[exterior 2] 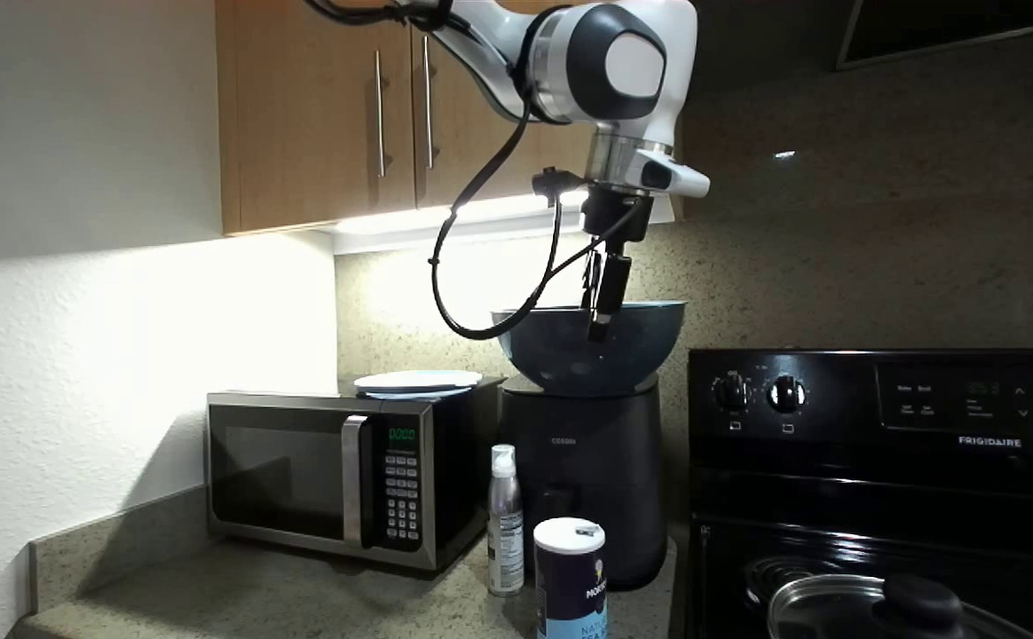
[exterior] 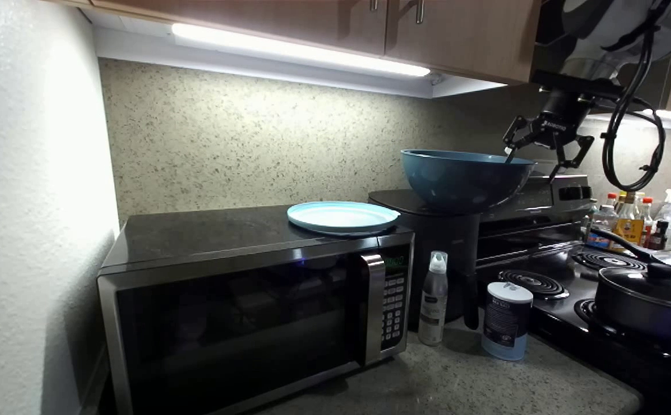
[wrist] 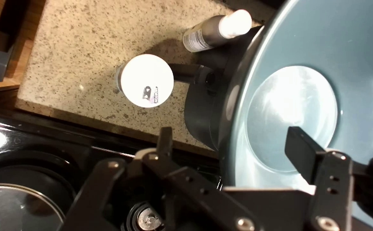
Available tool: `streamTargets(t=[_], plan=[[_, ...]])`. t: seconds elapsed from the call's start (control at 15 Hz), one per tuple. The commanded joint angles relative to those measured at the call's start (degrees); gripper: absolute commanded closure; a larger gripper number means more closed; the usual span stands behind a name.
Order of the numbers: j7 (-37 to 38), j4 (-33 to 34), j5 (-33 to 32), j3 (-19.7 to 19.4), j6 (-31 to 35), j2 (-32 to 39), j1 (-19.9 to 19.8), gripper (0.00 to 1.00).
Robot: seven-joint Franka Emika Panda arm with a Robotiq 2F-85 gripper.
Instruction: Put the bowl on top of the air fryer then place it back down on the counter.
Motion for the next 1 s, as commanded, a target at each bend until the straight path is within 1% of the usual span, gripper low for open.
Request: streamTargets(t=[0.0,0.33,0.53,0.73,0.87,0.93], plan=[[0.3,2.3,-1.3,0.7,-1.3,1.5,-0.3,0.40],[0.0,2.7,-2.6,1.4,-0.7,1.3,0.1,0.72],[-1.7,0.6,-4.9,2.4,-1.4,-1.1,0.7,0.91],[-3.3,-1.8,-8.2,3.8,-2.8,-3.5,1.8,0.98],[-2.9,-2.1,-9.4,4.5,-3.0,-4.3,2.2,0.95],[-3.2,-1.1,-8.8,4.7,-4.8,-4.0,2.3,0.94]])
